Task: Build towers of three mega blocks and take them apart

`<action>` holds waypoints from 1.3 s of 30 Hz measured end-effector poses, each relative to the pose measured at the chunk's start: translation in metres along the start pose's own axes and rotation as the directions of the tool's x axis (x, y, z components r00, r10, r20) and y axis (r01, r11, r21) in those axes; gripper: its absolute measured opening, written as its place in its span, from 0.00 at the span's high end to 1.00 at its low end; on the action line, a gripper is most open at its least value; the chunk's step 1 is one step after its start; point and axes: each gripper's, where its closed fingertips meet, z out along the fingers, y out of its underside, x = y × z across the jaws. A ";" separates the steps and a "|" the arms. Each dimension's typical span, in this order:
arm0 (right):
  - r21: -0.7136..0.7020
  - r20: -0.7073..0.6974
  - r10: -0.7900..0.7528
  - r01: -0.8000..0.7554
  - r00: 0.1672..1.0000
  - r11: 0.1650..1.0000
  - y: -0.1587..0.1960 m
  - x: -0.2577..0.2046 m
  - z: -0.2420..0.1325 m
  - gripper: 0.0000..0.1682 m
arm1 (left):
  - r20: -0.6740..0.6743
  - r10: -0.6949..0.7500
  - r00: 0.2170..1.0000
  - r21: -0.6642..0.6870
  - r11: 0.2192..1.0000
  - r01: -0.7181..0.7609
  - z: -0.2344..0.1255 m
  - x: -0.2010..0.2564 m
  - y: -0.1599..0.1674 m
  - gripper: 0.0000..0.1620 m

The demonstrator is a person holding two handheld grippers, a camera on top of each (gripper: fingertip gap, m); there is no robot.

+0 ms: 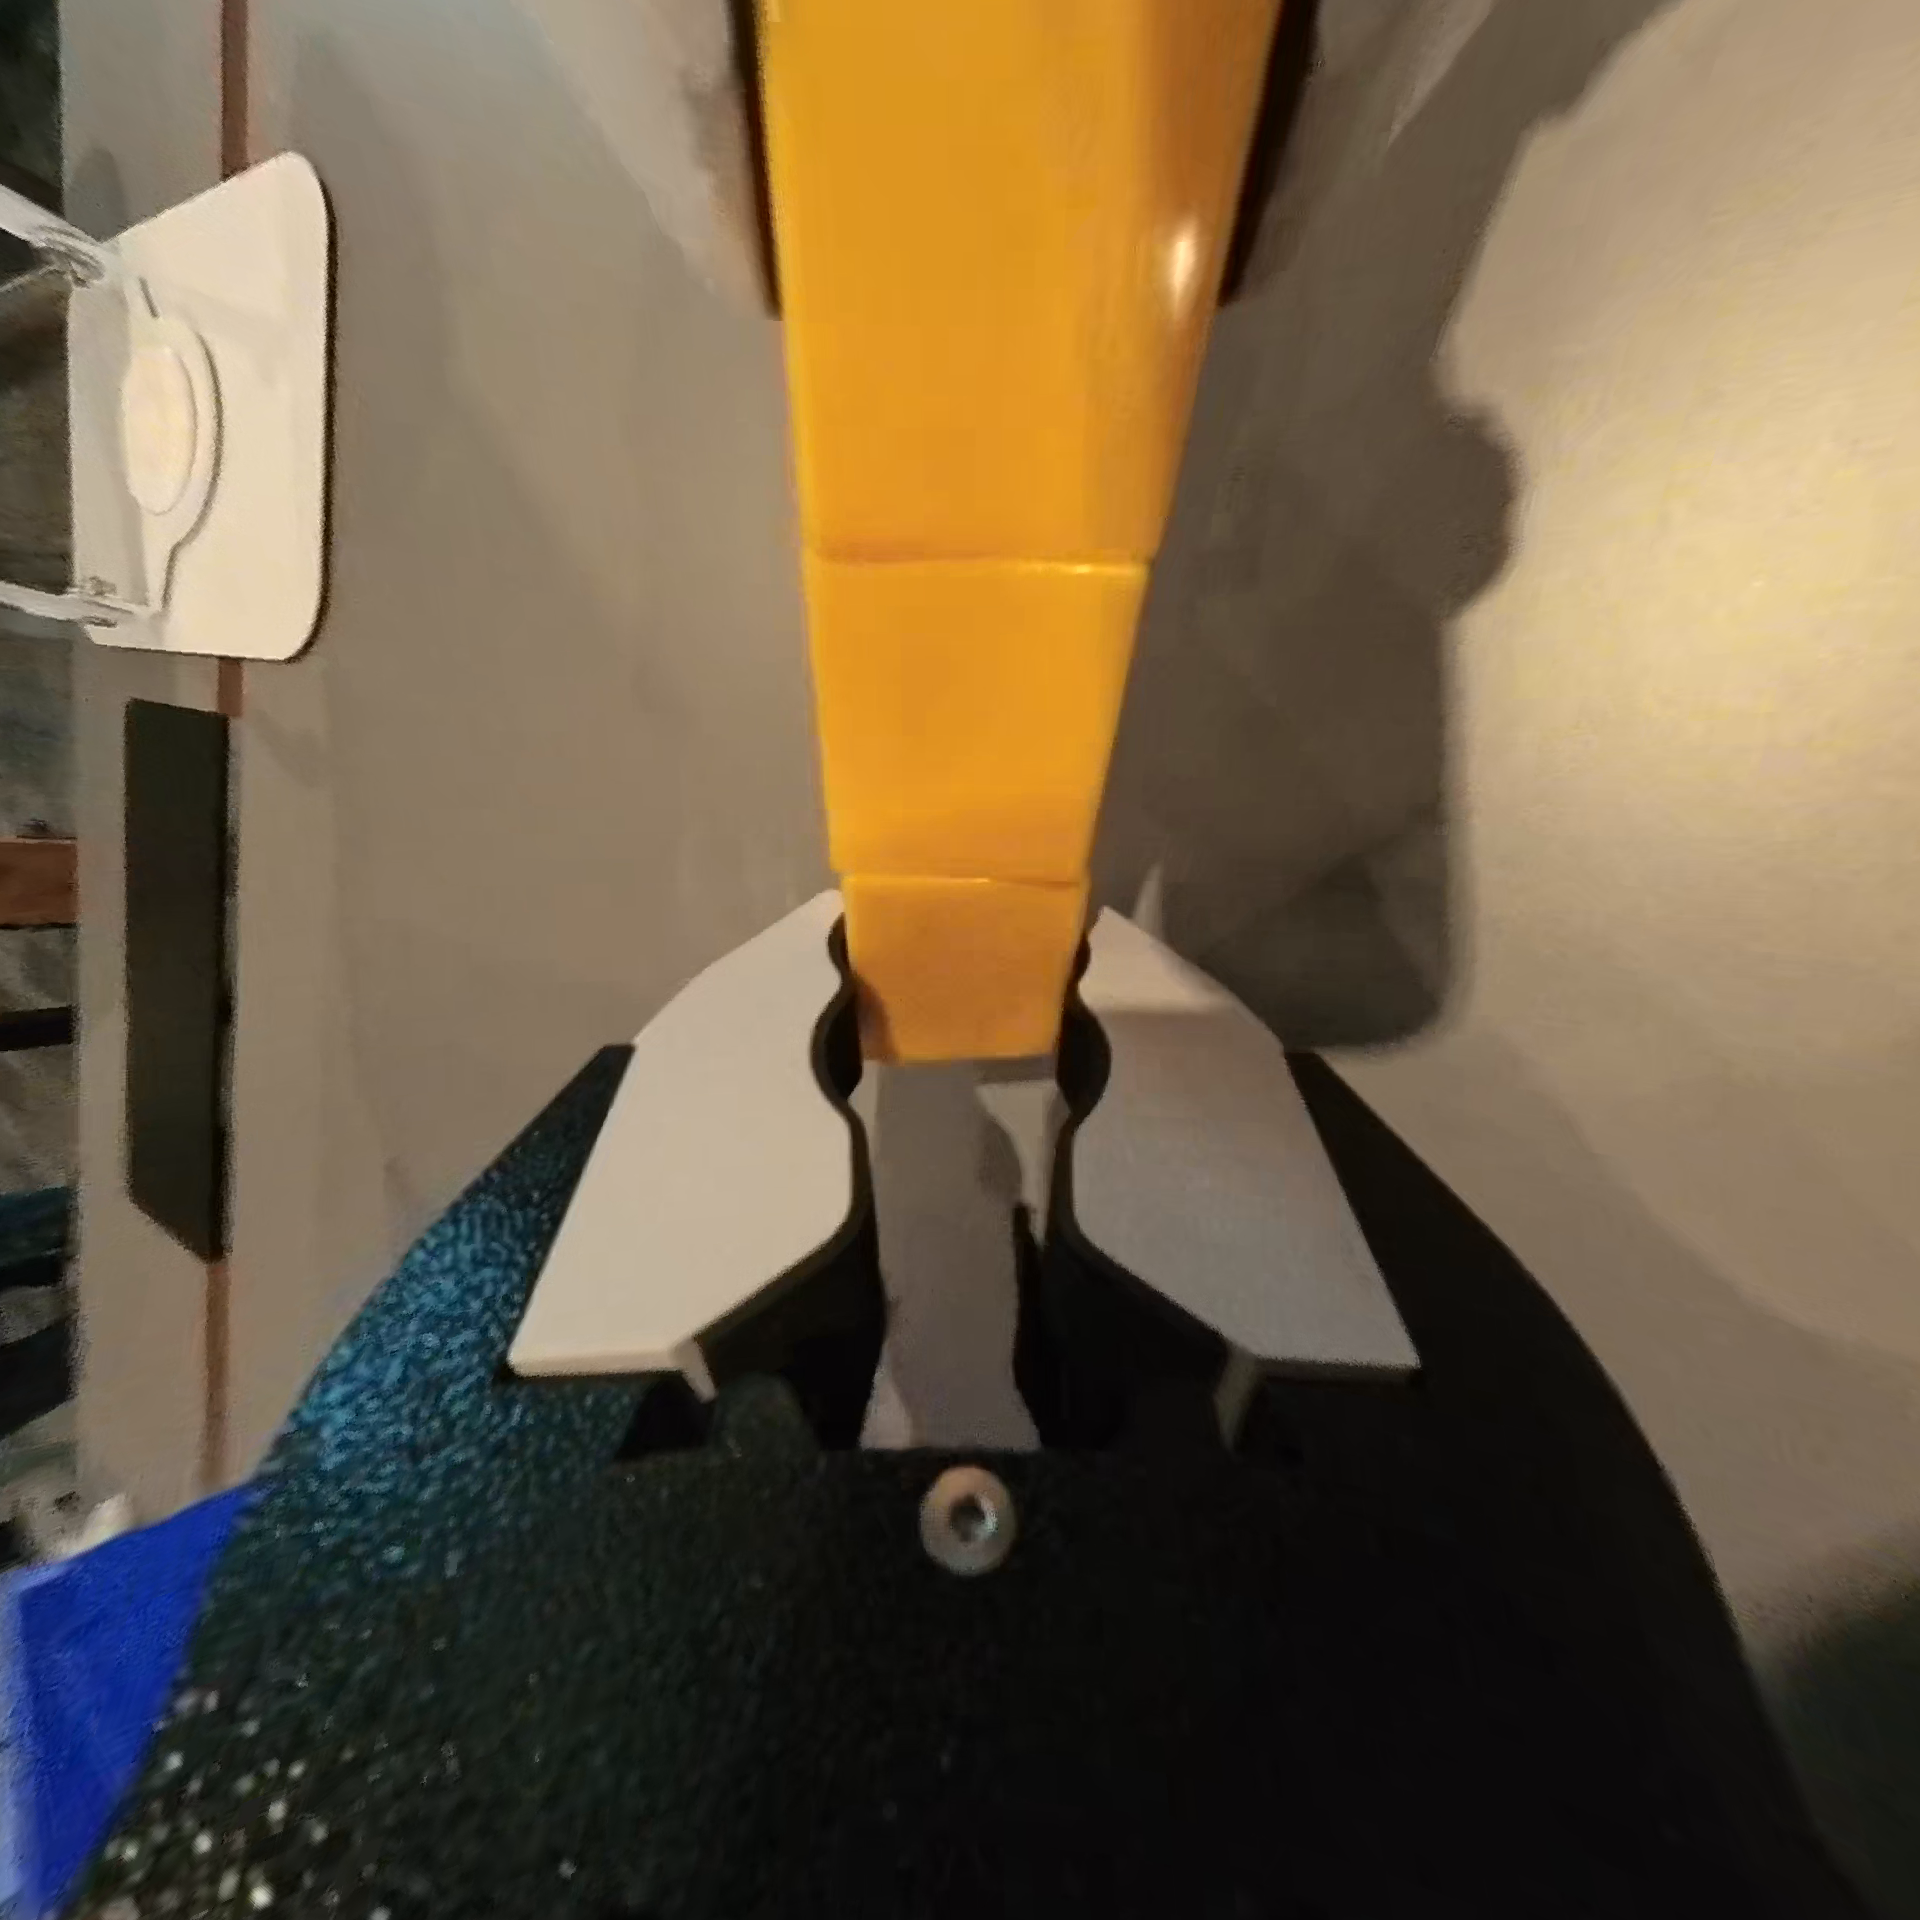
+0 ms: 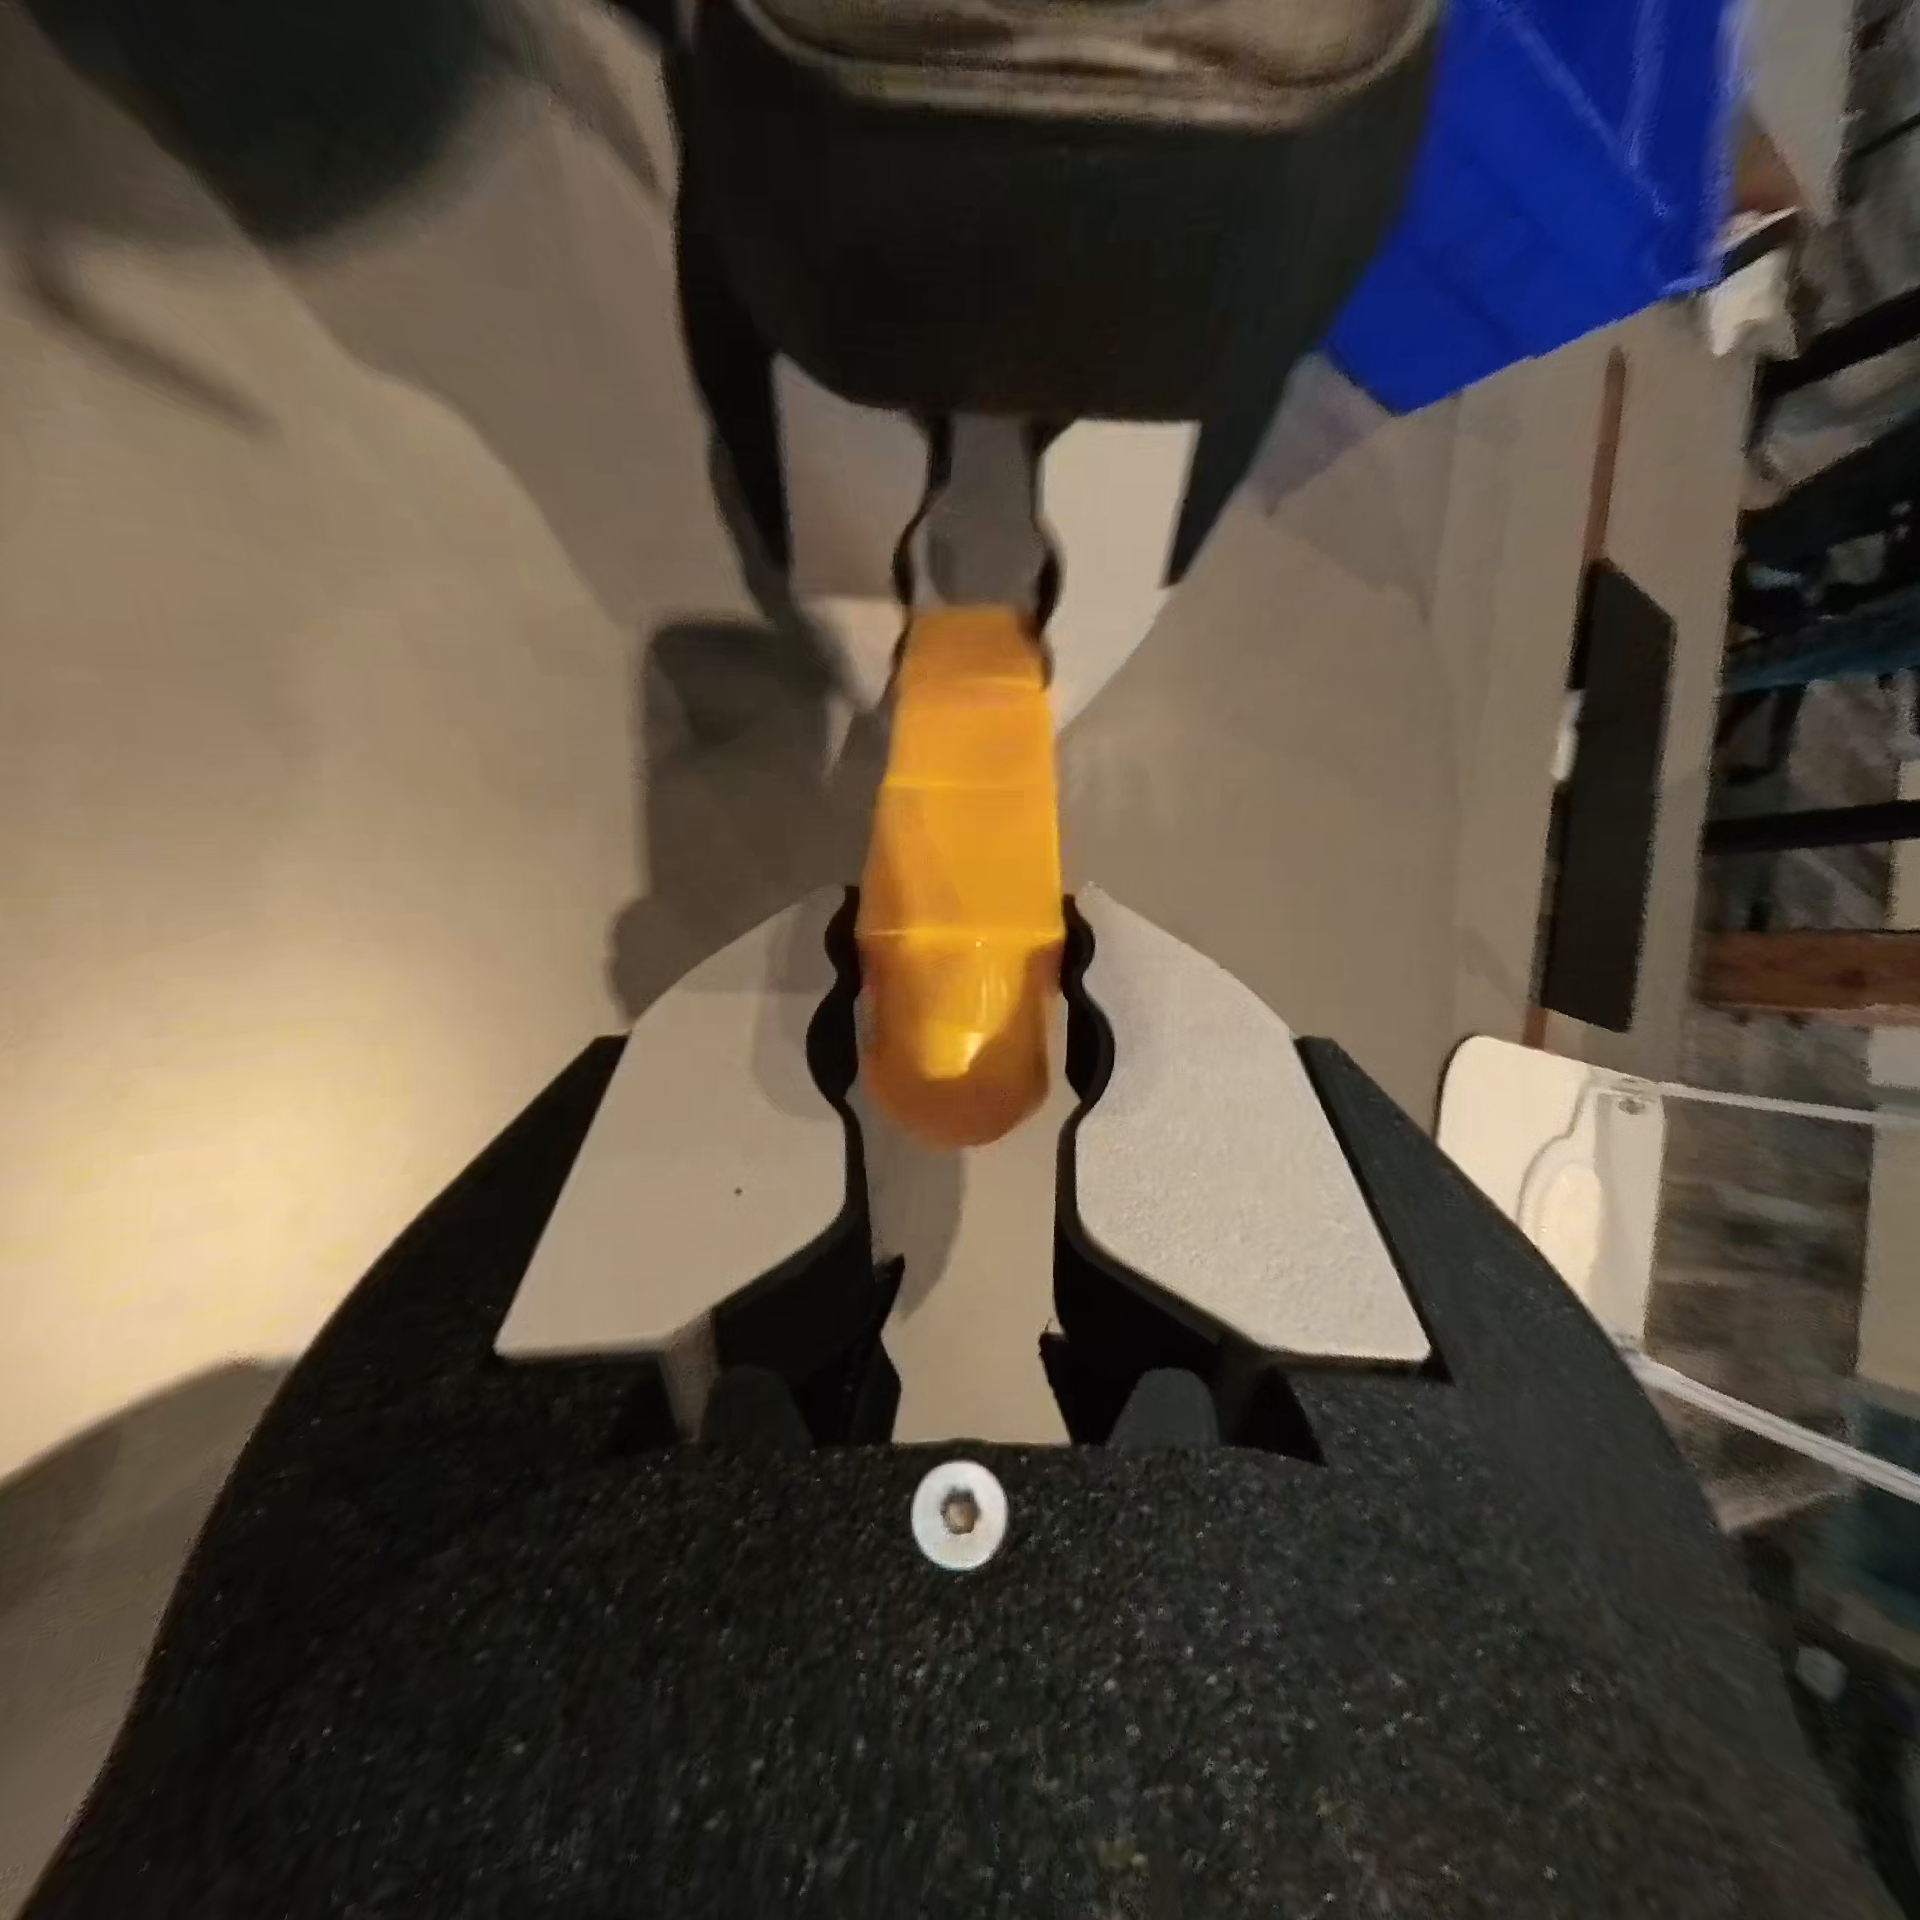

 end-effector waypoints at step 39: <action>0.661 0.276 0.374 -0.457 0.885 0.595 -0.033 0.005 -0.052 0.78 | -0.473 -0.185 0.861 0.485 0.762 0.430 -0.039 0.032 -0.099 0.79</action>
